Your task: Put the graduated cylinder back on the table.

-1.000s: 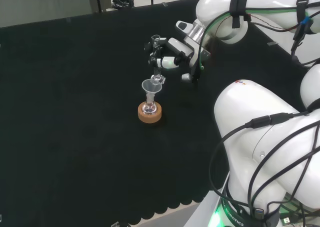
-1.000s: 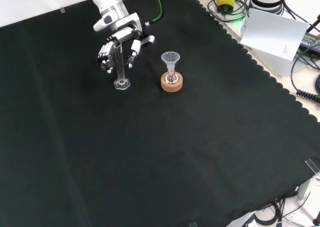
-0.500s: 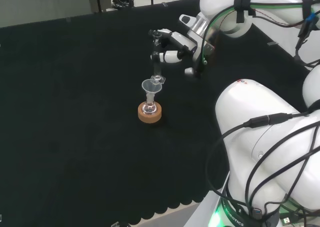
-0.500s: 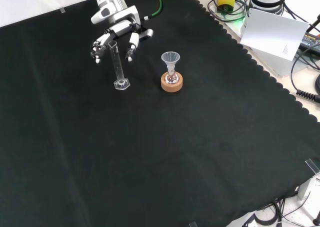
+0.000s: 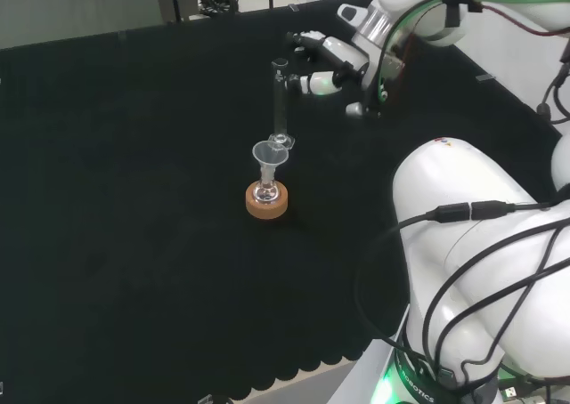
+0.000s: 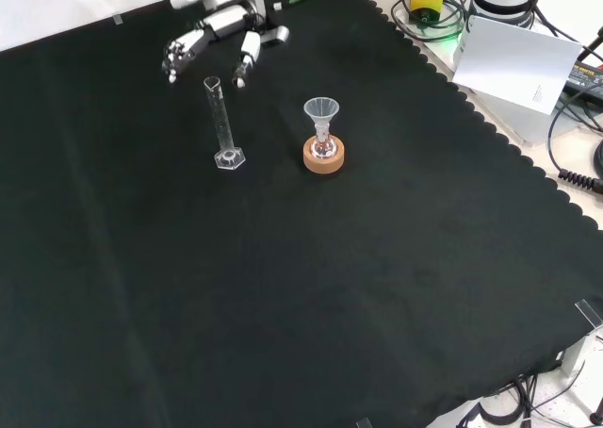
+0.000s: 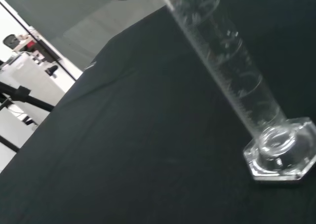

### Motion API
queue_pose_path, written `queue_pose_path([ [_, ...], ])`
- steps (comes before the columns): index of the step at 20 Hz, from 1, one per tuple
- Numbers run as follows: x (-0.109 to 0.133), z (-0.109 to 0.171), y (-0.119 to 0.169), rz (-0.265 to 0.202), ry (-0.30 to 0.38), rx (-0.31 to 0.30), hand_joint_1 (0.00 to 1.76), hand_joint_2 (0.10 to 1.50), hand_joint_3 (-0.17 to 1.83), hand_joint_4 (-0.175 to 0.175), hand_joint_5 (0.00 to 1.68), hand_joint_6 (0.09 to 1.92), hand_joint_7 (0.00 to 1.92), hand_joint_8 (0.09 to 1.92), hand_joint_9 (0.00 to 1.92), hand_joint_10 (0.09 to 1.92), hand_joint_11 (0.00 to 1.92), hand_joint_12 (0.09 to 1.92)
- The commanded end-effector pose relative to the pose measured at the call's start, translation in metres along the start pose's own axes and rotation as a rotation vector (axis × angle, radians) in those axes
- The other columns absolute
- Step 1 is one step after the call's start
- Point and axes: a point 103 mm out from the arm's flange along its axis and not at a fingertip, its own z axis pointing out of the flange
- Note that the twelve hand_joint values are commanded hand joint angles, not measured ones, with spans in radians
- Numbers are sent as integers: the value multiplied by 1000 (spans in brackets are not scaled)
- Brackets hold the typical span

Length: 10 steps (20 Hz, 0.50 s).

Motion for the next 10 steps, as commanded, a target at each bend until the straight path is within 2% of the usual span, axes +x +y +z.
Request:
queue_pose_path([
  [1, 23, -52, -43, 79, -147, -24, 785, 949, -175, -70, 201, 87, 0, 450, 444, 87, 58, 1435],
  [7, 60, -89, -79, 110, -266, -17, 783, 952, -175, -71, 201, 87, 0, 438, 451, 87, 53, 1434],
  [10, 80, -97, -93, 106, -331, -11, 782, 954, -175, -72, 203, 87, 0, 446, 456, 87, 53, 1433],
])
